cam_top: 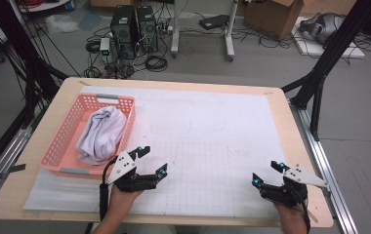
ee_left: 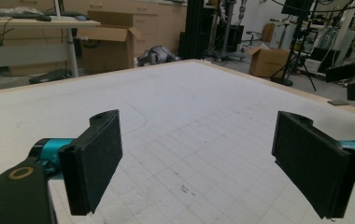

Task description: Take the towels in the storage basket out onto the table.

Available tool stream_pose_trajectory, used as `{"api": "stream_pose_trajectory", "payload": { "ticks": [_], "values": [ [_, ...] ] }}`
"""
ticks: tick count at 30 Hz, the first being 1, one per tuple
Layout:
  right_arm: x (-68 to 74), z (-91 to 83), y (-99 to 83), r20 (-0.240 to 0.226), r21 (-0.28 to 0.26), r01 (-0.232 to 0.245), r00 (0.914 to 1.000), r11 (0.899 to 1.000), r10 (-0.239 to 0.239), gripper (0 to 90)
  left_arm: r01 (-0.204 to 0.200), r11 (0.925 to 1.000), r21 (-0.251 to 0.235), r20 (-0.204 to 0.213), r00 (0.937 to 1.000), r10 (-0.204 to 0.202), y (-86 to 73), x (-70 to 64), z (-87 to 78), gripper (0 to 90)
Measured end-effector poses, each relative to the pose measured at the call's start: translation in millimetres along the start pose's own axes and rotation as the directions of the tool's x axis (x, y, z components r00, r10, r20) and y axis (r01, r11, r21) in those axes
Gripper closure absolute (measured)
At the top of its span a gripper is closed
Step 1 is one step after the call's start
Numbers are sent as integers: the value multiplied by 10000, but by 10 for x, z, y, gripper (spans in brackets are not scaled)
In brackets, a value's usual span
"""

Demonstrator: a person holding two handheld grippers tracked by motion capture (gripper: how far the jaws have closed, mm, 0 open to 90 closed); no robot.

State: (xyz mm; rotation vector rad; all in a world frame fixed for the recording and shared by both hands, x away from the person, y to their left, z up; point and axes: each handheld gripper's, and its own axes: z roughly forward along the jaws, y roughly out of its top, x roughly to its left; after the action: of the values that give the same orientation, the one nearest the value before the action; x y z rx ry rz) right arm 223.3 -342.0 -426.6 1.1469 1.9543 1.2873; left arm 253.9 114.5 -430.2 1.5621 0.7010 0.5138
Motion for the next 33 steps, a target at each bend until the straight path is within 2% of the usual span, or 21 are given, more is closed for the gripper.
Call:
{"api": "stream_pose_trajectory", "payload": {
  "ticks": [16,20,23,24,25,27,28,29,30,33],
  "values": [
    [-51,-6,-8,-156,0,-389,9991,9992,389,155,192,9998,108,-154,9997,-191,13,34,20,165],
    [-38,-35,-9,-139,70,-164,9998,9998,165,156,276,9994,184,-99,9996,-274,30,47,38,164],
    [-40,-37,-8,-148,-25,-195,9997,9998,194,156,237,9995,209,-88,9997,-236,35,32,40,161],
    [-44,-26,-7,-142,-7,-177,9997,9998,177,156,61,9996,283,-32,10000,-60,50,9,47,160],
    [-44,-26,-7,-142,-7,-177,9997,9998,177,156,61,9996,283,-32,10000,-60,50,9,47,159],
    [-52,-6,-6,-182,40,-120,9998,9999,121,156,18,9995,308,65,10000,-20,56,-15,50,159],
    [-47,-4,-10,-189,106,-111,9998,9999,113,156,-8,9990,439,255,9997,-3,56,-36,53,162],
    [-47,-4,-10,-189,106,-111,9998,9999,113,156,-8,9990,439,255,9997,-3,56,-36,53,162],
    [-32,-19,-11,-186,153,-50,9998,9999,53,156,-197,9982,558,303,9994,180,49,-80,53,163],
    [-21,-37,-3,-180,135,69,9998,9999,-67,156,-223,9983,538,358,9992,204,52,-108,48,163]
  ]
}}
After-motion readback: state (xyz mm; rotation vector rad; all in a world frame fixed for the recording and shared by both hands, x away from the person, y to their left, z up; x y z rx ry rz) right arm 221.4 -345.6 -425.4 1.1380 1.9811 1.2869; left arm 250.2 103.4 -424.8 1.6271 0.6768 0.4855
